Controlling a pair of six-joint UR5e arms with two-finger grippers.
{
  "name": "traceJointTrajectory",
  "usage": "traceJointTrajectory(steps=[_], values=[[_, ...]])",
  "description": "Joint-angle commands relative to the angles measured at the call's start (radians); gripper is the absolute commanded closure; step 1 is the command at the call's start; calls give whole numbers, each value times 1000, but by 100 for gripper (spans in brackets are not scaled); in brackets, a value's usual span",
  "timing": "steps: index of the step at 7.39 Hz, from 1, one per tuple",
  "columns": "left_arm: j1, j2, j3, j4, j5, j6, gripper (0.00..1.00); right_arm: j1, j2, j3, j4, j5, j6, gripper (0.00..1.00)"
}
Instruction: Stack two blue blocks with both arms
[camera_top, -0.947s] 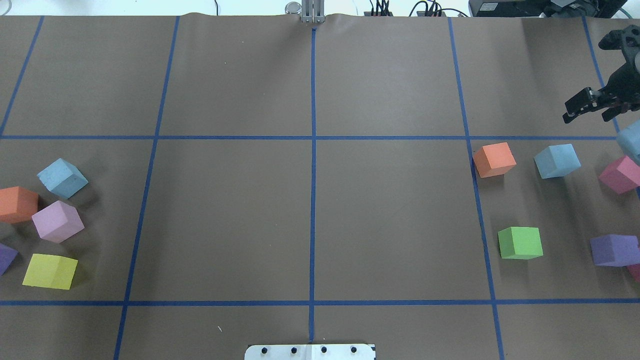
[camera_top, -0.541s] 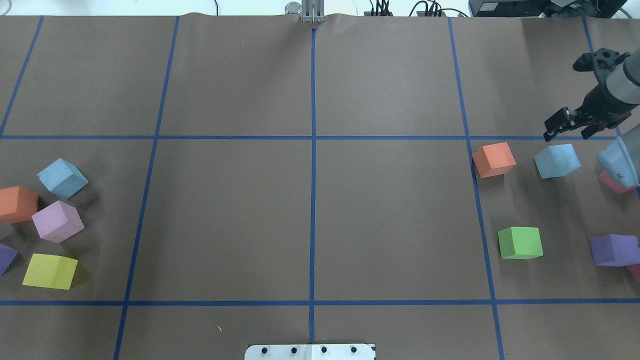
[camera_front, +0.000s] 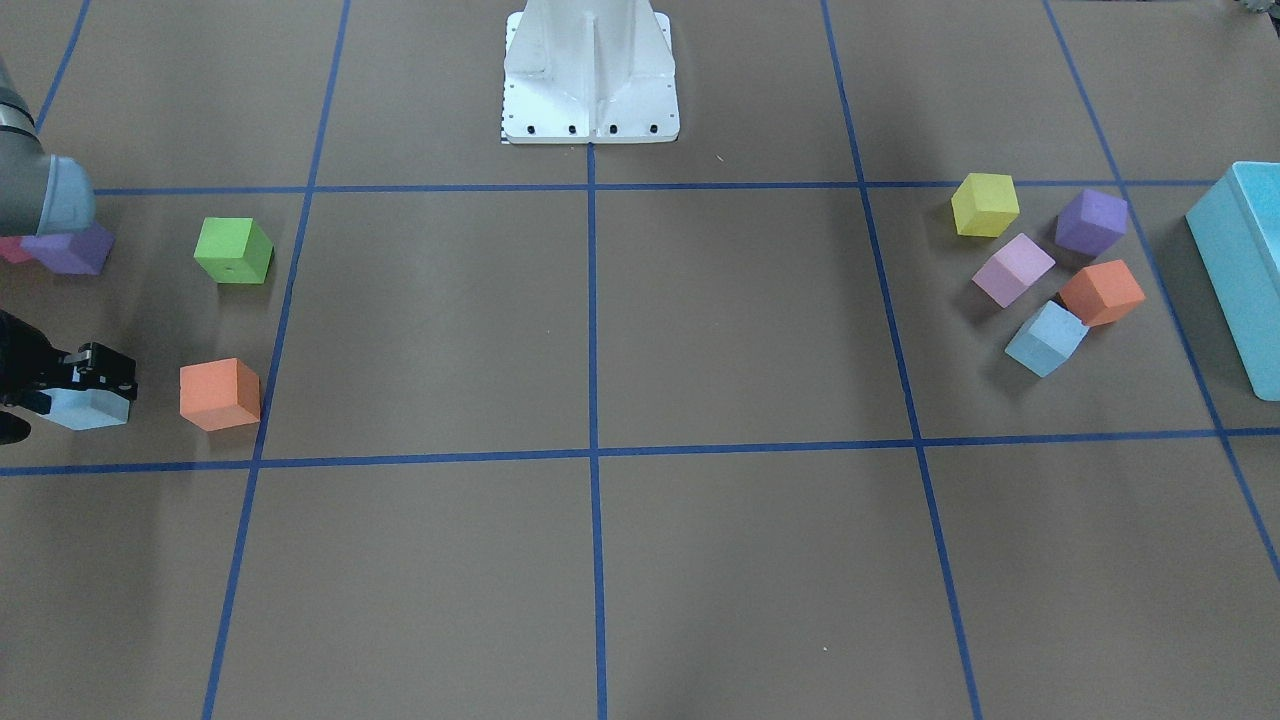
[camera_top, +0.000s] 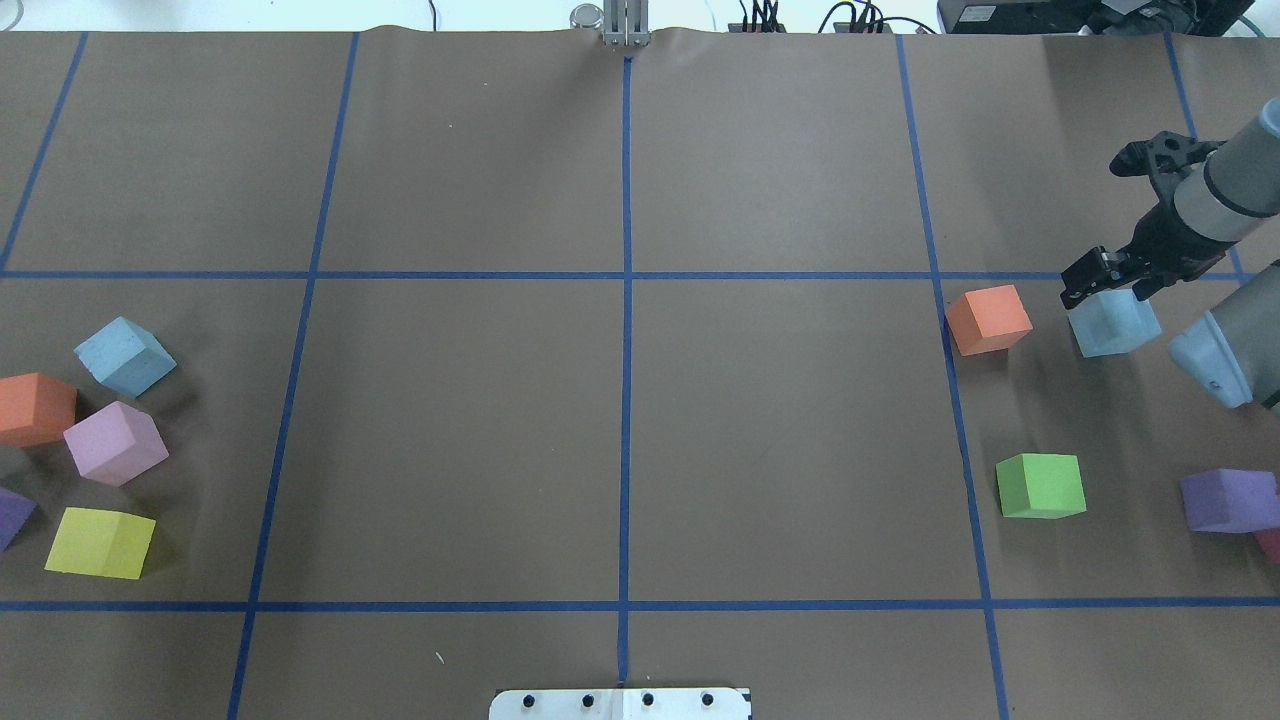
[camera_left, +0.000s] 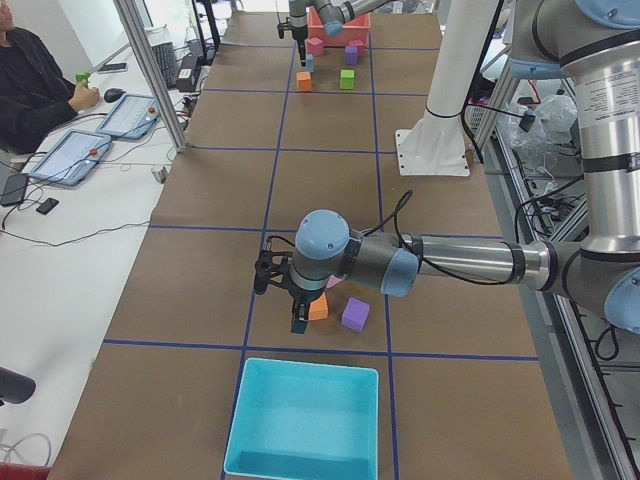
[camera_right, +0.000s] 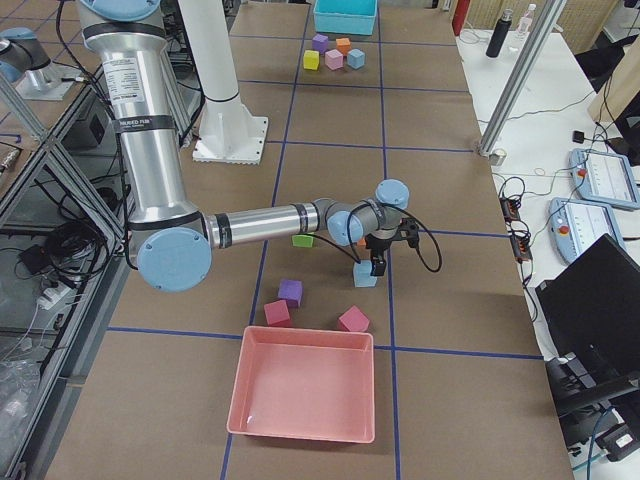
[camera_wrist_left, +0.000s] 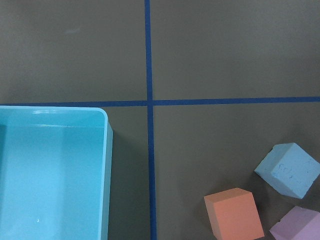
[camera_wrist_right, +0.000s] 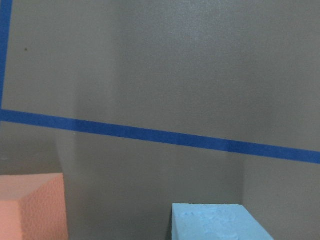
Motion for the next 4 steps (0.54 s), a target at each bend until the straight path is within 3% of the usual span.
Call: traceJointTrajectory(steps=[1, 4], values=[[0, 0, 0, 0, 0, 0, 2, 7, 1, 44, -25, 24, 0, 0], [0, 0, 2, -2, 0, 0, 2, 31, -27, 61, -96, 7, -129, 0]])
